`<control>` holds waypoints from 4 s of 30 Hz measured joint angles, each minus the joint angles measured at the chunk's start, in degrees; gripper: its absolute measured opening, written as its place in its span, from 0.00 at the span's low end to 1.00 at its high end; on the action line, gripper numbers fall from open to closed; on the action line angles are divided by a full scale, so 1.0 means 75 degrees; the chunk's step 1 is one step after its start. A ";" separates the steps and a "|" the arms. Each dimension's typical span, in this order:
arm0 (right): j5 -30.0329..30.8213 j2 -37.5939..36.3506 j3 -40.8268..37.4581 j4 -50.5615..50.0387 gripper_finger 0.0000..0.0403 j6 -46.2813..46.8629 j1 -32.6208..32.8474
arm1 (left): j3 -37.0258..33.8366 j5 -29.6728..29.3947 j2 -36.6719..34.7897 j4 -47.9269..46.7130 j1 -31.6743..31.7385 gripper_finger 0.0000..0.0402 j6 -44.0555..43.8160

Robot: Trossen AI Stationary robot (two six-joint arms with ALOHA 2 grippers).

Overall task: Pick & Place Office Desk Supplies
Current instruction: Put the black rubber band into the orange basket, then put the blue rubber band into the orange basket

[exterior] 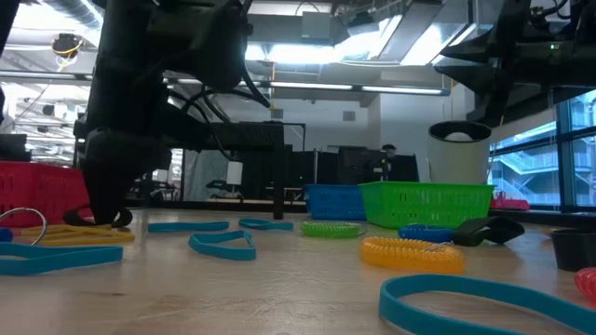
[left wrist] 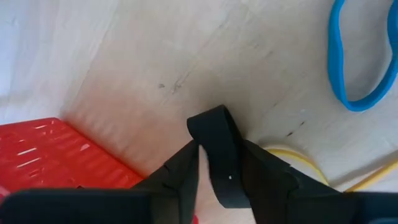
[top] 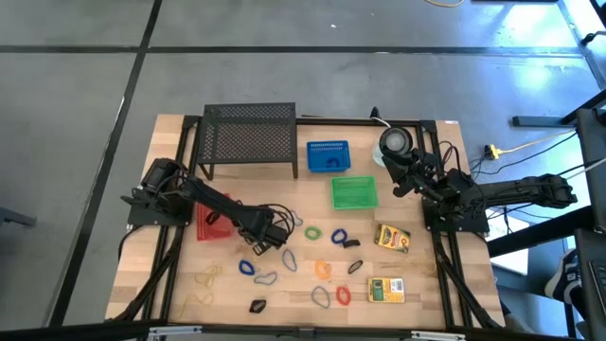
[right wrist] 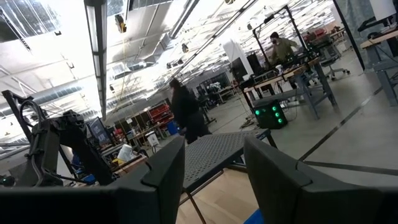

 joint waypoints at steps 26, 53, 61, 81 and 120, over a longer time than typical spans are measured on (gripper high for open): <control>-0.0002 -0.0001 0.0000 -0.0574 0.41 0.0006 0.0000 | 0.2043 -0.1978 -0.0028 0.3674 -0.0221 0.01 0.4372; -0.0002 -0.0001 0.0000 -0.0653 0.41 0.0006 0.0000 | -0.1235 -0.4132 -0.3346 1.0263 -0.0440 0.01 0.6512; -0.0001 -0.0002 0.0000 -0.0685 0.41 0.0003 -0.0003 | -0.2528 -0.4582 -0.5201 0.9577 -0.1203 0.01 0.5709; -0.0001 -0.0001 0.0000 -0.0695 0.41 0.0004 -0.0003 | -0.2946 -0.3942 -0.6335 -0.0008 -0.3026 0.01 -0.4291; -0.0002 -0.0002 0.0000 -0.0694 0.41 0.0003 0.0000 | -0.2337 -0.1786 -0.4674 -0.0742 -0.2146 0.24 -0.4360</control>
